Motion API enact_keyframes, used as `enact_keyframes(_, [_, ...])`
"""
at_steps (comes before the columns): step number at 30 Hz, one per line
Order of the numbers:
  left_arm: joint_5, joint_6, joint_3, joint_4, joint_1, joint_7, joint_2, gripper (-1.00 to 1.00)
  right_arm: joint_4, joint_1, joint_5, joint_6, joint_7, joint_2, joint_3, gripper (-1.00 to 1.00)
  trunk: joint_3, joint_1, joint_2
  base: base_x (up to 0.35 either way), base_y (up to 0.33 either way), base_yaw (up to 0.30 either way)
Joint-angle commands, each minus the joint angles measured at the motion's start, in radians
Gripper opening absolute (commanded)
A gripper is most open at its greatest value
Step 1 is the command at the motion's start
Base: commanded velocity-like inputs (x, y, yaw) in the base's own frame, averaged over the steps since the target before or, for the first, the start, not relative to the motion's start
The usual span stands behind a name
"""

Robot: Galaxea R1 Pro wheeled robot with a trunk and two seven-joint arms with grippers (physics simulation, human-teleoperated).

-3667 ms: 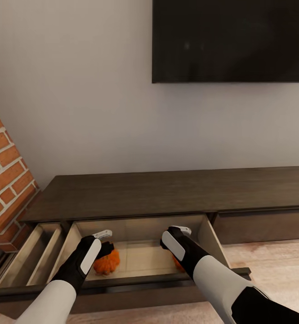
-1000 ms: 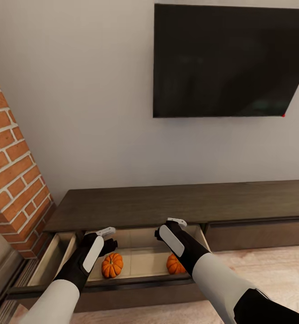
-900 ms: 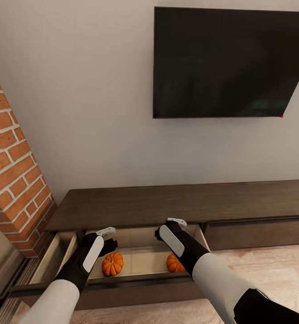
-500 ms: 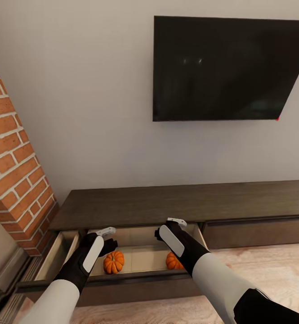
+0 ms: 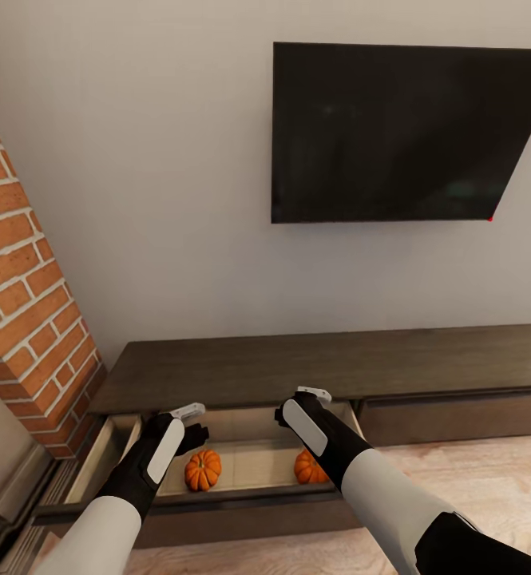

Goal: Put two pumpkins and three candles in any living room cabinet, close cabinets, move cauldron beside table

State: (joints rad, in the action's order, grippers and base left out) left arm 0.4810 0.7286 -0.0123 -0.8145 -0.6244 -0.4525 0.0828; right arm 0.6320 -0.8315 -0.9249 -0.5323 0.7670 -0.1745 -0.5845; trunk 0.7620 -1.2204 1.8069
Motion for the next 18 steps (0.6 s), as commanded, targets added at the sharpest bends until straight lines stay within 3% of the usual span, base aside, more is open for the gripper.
enact_keyframes(1, [0.0,0.0,0.0,0.0,0.0,0.0,0.0,1.0,0.0,0.0,0.0,0.0,0.0,0.0,0.0,1.0,-0.003,0.004,-0.007,0.0,0.0,0.0])
enact_keyframes(18, [0.001,0.0,-0.002,0.0,0.0,0.0,0.0,1.0,0.0,0.0,0.0,0.0,0.0,0.0,0.0,1.0,-0.056,0.069,-0.126,0.0,0.0,0.0])
